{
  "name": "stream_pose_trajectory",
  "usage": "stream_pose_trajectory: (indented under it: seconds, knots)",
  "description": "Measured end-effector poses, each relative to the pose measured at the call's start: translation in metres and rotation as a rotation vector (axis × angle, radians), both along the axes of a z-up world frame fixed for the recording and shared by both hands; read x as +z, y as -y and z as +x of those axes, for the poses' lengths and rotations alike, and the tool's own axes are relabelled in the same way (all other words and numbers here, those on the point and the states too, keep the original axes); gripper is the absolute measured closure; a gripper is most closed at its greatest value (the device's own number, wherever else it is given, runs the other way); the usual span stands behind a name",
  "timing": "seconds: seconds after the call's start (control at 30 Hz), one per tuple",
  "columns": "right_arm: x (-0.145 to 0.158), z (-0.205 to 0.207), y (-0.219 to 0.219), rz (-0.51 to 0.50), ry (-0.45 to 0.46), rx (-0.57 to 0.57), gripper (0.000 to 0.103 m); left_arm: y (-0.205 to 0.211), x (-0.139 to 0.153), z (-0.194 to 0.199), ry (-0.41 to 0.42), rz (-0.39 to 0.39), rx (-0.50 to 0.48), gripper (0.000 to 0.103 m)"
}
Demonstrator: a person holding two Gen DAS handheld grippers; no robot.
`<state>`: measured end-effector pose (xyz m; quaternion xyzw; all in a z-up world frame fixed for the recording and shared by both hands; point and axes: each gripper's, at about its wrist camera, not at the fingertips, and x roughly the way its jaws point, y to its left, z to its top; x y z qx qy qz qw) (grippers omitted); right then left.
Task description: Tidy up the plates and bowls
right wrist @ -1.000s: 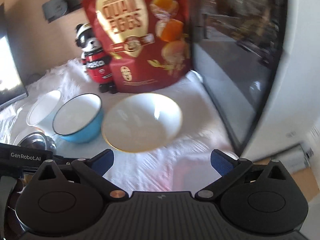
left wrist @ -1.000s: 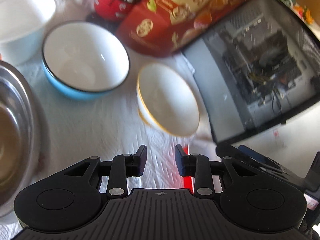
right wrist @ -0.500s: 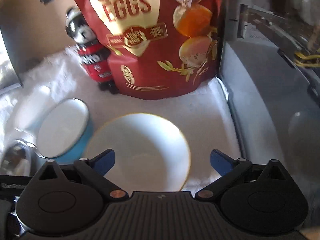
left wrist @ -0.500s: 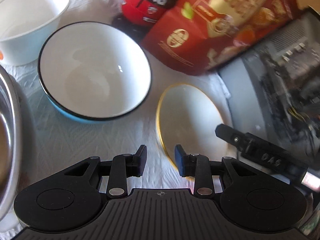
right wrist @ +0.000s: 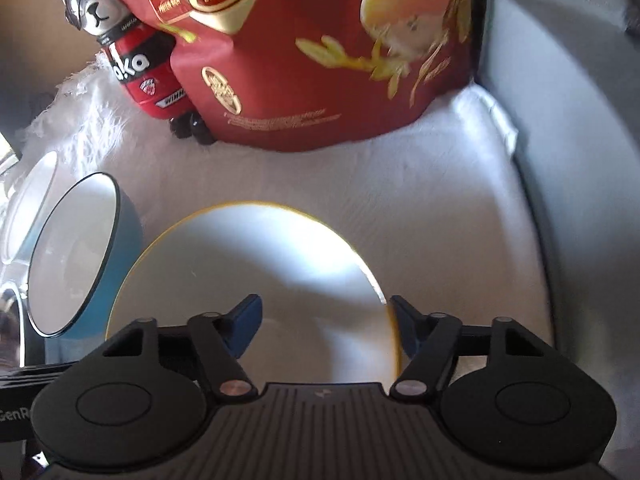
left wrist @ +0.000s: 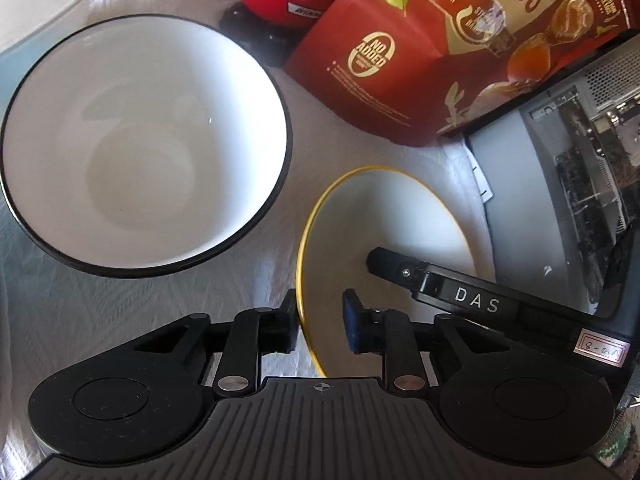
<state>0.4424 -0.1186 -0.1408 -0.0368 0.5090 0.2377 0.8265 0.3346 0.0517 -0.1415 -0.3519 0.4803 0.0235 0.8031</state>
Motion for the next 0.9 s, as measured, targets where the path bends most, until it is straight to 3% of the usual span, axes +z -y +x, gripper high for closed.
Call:
stream_pose_trajectory:
  seconds: [0.13, 0.33, 0.57, 0.9]
  knots:
    - [-0.002, -0.001, 0.001, 0.034, -0.029, 0.022, 0.034, -0.004, 0.000, -0.002, -0.021, -0.029, -0.016, 0.080]
    - [0.002, -0.014, 0.000, 0.091, -0.046, 0.035, 0.033, -0.006, 0.008, -0.020, -0.065, 0.041, -0.063, 0.080]
    - [-0.001, -0.054, -0.015, 0.109, -0.099, 0.075, 0.032, -0.023, 0.012, -0.063, -0.092, 0.051, -0.093, 0.080]
    - [-0.008, -0.110, -0.044, 0.126, -0.154, 0.123, 0.028, -0.056, 0.014, -0.110, -0.092, 0.066, -0.040, 0.080]
